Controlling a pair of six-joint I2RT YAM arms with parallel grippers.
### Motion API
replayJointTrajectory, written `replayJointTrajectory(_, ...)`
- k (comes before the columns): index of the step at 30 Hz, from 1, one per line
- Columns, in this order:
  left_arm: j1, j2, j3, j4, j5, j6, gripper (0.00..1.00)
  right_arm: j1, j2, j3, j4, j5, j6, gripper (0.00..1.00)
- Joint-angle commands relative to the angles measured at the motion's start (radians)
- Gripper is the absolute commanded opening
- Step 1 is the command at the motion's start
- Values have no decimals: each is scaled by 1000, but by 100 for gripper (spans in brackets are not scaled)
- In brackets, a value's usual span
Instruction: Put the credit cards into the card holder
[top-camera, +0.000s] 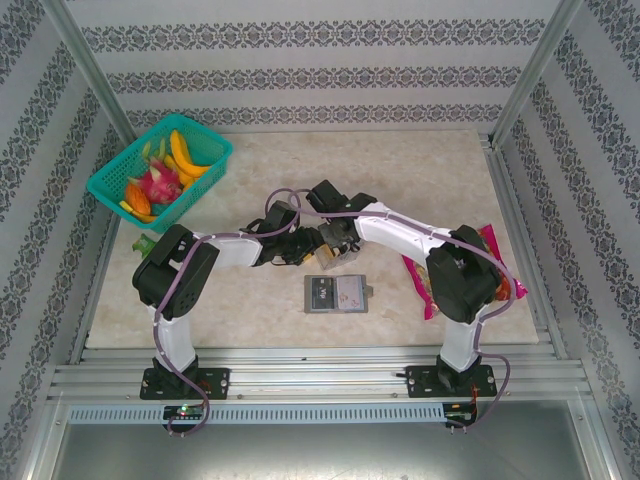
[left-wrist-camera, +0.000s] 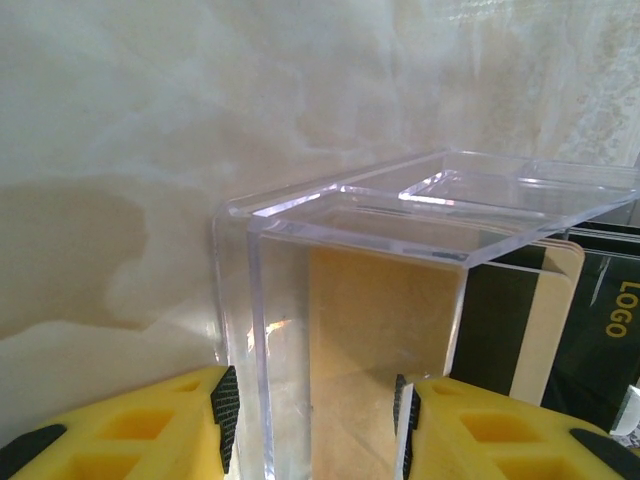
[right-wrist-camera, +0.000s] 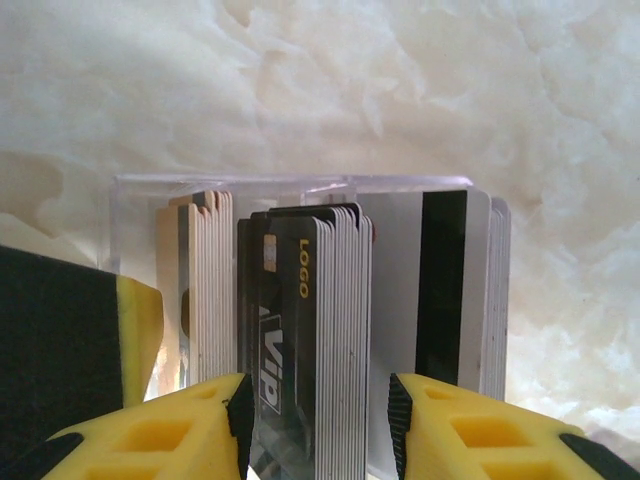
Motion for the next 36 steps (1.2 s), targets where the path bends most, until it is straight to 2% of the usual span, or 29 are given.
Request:
replayJointTrajectory(1,12,13,-10,20,8,-9,48,17,39,32,-28,77,-30,42)
replayJointTrajectory(11,12,4,-21,23,-1,-20,47,36,78,44,-39,193,-35,38)
replayJointTrajectory(17,11,-1,-24,19,-3,-18,47,47,49,44,-36,246,-43,37)
replayJointTrajectory(26,9,-1,-19,14,-2,-14,47,48,31,39,-33,240,-47,25)
replayJointTrajectory(36,9,-1,-20,15,-1,-11,47,51,14,34,-33,259,-58,21)
